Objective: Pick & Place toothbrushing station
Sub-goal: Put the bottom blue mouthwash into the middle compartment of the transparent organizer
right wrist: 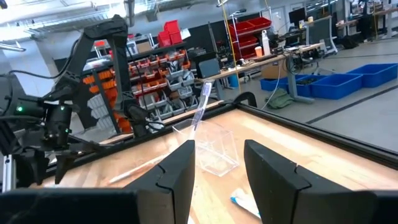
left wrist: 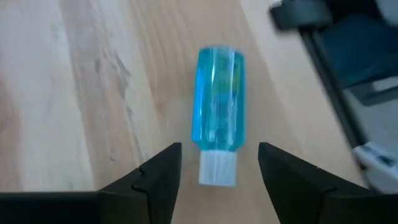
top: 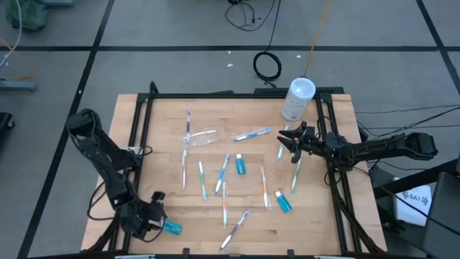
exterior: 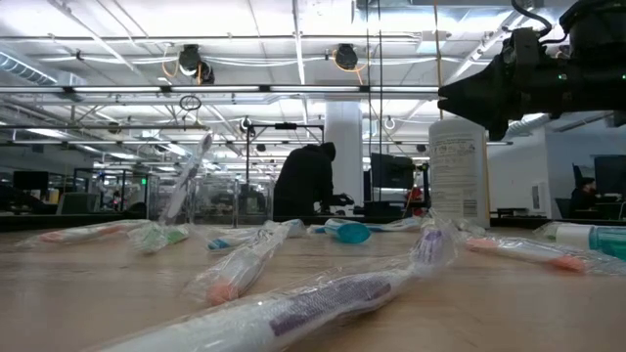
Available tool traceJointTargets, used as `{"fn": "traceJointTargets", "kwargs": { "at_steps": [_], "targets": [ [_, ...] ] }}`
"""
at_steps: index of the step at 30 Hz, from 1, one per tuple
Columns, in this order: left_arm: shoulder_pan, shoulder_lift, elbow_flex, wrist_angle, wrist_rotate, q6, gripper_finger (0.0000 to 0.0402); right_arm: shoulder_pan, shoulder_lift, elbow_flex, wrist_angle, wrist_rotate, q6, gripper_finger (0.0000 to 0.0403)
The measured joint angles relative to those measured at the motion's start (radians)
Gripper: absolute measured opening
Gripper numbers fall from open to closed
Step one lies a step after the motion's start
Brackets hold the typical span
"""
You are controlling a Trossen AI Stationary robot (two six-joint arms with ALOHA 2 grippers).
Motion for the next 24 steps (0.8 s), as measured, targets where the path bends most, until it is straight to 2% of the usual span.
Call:
{"fn": "traceJointTargets", "kwargs": {
  "at_steps": [6, 14, 18, 24],
  "targets": [
    [-0.02, 0.098, 0.0, 0.065, -0.001, 0.008, 0.0223, 0.0, 0.0, 0.0, 0.0, 0.0, -0.001, 0.013],
    [-0.021, 0.114, 0.001, 0.064, -0.008, 0.057, 0.0219, 0.0, 0.0, 0.0, 0.0, 0.0, 0.001, 0.013],
    [-0.021, 0.115, 0.001, 0.061, -0.013, 0.062, 0.0189, 0.0, 0.0, 0.0, 0.0, 0.0, 0.001, 0.013],
    [-0.02, 0.115, 0.0, 0.056, -0.019, 0.057, 0.0122, 0.0, 0.0, 0.0, 0.0, 0.0, 0.001, 0.013]
  ]
}}
